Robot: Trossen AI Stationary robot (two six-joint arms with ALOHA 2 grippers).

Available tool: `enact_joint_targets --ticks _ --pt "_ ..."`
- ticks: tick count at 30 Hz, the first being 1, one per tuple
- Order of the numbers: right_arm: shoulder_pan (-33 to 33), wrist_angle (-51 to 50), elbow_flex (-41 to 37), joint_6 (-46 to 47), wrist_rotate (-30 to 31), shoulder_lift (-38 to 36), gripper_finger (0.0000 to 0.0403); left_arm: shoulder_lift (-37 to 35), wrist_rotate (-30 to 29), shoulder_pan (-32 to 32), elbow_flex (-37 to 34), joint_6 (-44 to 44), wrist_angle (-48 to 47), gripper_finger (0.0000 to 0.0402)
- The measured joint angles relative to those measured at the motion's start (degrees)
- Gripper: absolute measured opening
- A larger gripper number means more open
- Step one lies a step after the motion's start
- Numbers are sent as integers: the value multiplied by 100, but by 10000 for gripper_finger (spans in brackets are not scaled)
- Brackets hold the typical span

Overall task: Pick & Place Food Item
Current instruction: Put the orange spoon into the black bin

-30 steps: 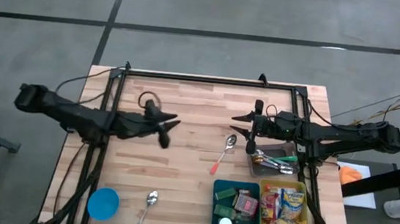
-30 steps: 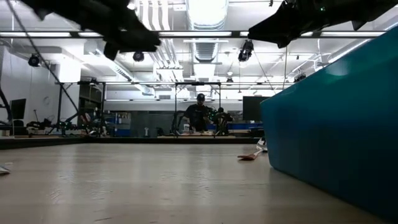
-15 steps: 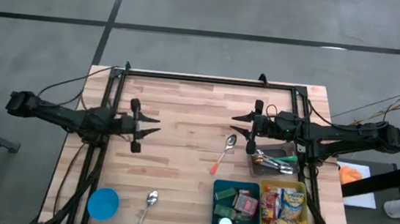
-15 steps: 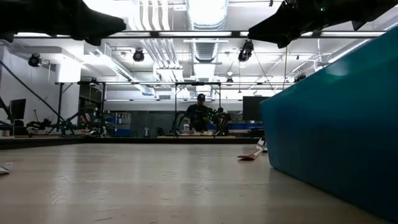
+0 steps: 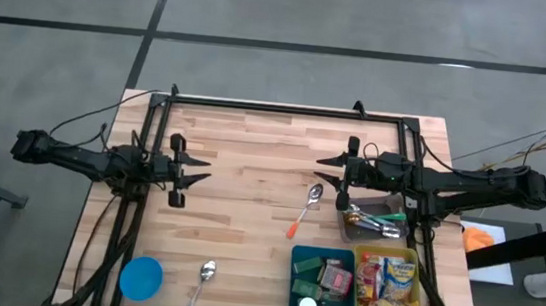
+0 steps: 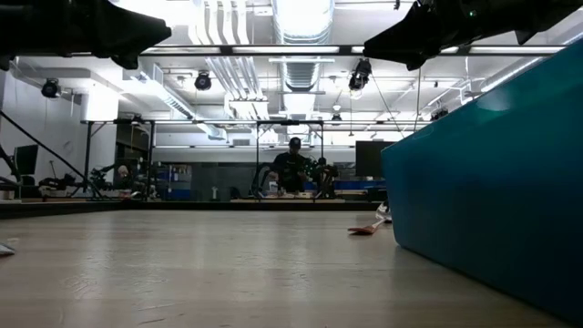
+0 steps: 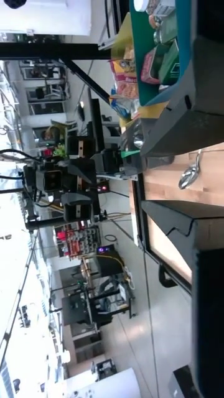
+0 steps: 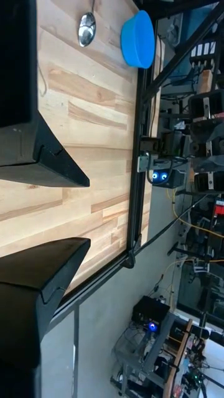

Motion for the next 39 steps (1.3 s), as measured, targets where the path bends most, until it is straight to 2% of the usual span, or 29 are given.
enact_joint_targets --ticks 9,16,31,39 --pt "0 0 2 0 0 0 139 0 -1 2 0 -15 -36 122" --pt "0 0 2 0 0 0 139 7 -1 2 -7 -16 -475 122" --pt "0 0 2 0 0 0 139 4 -1 2 -7 -16 -501 122" --pt "0 0 2 0 0 0 139 4 -1 4 -7 -19 -1093 122"
